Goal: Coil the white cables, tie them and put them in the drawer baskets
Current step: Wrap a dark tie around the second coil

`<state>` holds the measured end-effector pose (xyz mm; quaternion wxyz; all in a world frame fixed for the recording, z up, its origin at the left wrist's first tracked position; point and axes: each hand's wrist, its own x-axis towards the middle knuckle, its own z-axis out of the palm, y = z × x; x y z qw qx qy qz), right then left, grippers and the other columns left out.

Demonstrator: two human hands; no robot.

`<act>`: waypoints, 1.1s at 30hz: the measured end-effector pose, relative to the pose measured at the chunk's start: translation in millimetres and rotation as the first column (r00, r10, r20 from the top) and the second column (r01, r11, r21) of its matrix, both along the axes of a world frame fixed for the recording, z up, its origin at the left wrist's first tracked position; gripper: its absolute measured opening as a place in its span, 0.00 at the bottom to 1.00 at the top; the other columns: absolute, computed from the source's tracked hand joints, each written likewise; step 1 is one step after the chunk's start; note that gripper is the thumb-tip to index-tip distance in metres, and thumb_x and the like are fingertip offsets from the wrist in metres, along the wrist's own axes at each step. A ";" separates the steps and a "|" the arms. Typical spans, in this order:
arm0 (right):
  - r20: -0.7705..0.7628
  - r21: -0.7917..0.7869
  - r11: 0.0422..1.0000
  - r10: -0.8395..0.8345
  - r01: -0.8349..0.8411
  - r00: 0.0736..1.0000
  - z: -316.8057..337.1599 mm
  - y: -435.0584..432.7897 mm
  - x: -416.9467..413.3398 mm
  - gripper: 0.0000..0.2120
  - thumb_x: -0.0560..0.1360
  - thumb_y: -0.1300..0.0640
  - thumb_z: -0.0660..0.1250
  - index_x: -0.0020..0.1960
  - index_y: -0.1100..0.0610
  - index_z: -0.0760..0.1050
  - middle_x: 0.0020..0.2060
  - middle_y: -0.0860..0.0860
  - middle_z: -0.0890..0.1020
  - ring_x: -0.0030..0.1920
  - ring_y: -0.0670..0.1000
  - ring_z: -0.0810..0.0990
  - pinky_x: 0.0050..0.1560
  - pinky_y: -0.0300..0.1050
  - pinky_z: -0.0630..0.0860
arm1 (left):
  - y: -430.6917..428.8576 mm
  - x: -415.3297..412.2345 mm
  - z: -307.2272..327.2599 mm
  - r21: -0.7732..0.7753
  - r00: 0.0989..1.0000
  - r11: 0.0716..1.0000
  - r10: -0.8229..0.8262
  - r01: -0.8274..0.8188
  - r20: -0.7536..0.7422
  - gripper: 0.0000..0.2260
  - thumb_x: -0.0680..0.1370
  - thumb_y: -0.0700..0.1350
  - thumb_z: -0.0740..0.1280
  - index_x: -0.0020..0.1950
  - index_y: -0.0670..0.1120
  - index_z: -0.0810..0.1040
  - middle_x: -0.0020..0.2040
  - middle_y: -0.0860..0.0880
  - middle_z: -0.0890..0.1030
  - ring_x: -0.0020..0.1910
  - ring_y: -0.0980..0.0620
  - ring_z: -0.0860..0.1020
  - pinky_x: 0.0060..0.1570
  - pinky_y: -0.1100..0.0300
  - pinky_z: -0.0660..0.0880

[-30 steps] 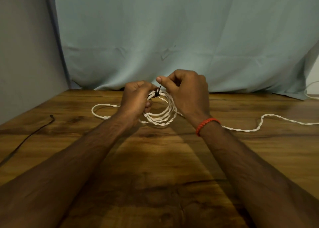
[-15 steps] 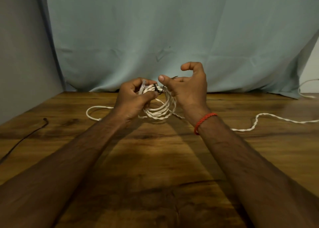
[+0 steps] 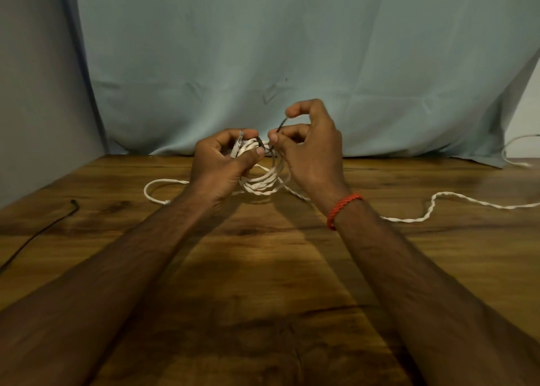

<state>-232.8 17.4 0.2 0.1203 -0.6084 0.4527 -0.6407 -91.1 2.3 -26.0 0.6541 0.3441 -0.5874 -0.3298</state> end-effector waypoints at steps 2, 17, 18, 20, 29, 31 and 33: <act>0.050 -0.007 1.000 0.006 -0.005 0.999 -0.3 0.7 -0.4 0.18 0.73 0.62 0.76 0.56 0.54 0.70 0.39 0.49 0.86 0.40 0.41 0.84 0.41 0.28 0.77 | 0.2 0.8 1.1 -0.002 1.000 1.000 0.009 -0.009 0.004 0.11 0.73 0.35 0.76 0.54 0.43 0.83 0.39 0.49 0.83 0.31 0.59 0.78 0.34 0.64 0.76; -0.340 -0.095 0.992 -0.115 0.088 0.933 1.6 2.0 -6.3 0.08 0.75 0.59 0.75 0.53 0.56 0.86 0.44 0.50 0.88 0.44 0.44 0.85 0.53 0.44 0.83 | -5.5 2.6 1.4 0.009 0.997 0.998 0.068 -0.068 0.044 0.10 0.73 0.37 0.77 0.51 0.46 0.84 0.43 0.43 0.86 0.38 0.48 0.82 0.42 0.52 0.81; -0.380 -0.110 0.989 -0.130 0.094 0.916 3.0 1.6 -7.5 0.07 0.75 0.59 0.74 0.53 0.56 0.86 0.44 0.50 0.88 0.44 0.46 0.85 0.53 0.46 0.83 | -6.8 3.4 1.8 -0.001 0.996 0.997 0.081 -0.081 0.042 0.10 0.73 0.37 0.77 0.52 0.45 0.84 0.43 0.43 0.86 0.39 0.48 0.82 0.43 0.52 0.81; -0.453 -0.115 0.990 -0.128 0.085 0.882 5.2 0.7 -10.4 0.06 0.75 0.59 0.74 0.51 0.55 0.87 0.43 0.50 0.87 0.42 0.45 0.84 0.50 0.42 0.82 | -8.8 4.5 2.9 -0.024 0.992 0.994 0.105 -0.104 0.062 0.10 0.73 0.37 0.77 0.53 0.43 0.84 0.44 0.45 0.86 0.39 0.52 0.83 0.42 0.57 0.81; -0.633 -0.203 0.977 -0.184 0.068 0.752 3.8 -4.3 -14.4 0.07 0.75 0.63 0.71 0.49 0.55 0.86 0.39 0.52 0.81 0.42 0.49 0.77 0.42 0.41 0.70 | -6.7 5.7 3.5 -0.130 0.980 0.988 0.107 -0.085 0.170 0.11 0.73 0.35 0.76 0.55 0.41 0.83 0.44 0.50 0.85 0.38 0.62 0.82 0.40 0.68 0.76; -0.619 -0.217 0.974 -0.190 0.067 0.762 3.7 -3.7 -13.1 0.07 0.74 0.62 0.72 0.49 0.54 0.86 0.39 0.52 0.82 0.43 0.50 0.78 0.43 0.44 0.74 | -6.3 6.2 3.3 -0.140 0.978 0.988 0.093 -0.067 0.184 0.11 0.73 0.35 0.76 0.54 0.42 0.83 0.44 0.50 0.85 0.39 0.62 0.82 0.40 0.67 0.76; -0.578 -0.211 0.976 -0.174 0.059 0.797 3.6 -1.7 -12.2 0.06 0.74 0.61 0.73 0.50 0.54 0.86 0.40 0.52 0.84 0.43 0.49 0.80 0.45 0.47 0.78 | -3.5 5.2 3.4 -0.155 0.977 0.987 0.070 -0.039 0.202 0.10 0.73 0.34 0.75 0.53 0.42 0.83 0.42 0.50 0.85 0.37 0.62 0.81 0.38 0.67 0.76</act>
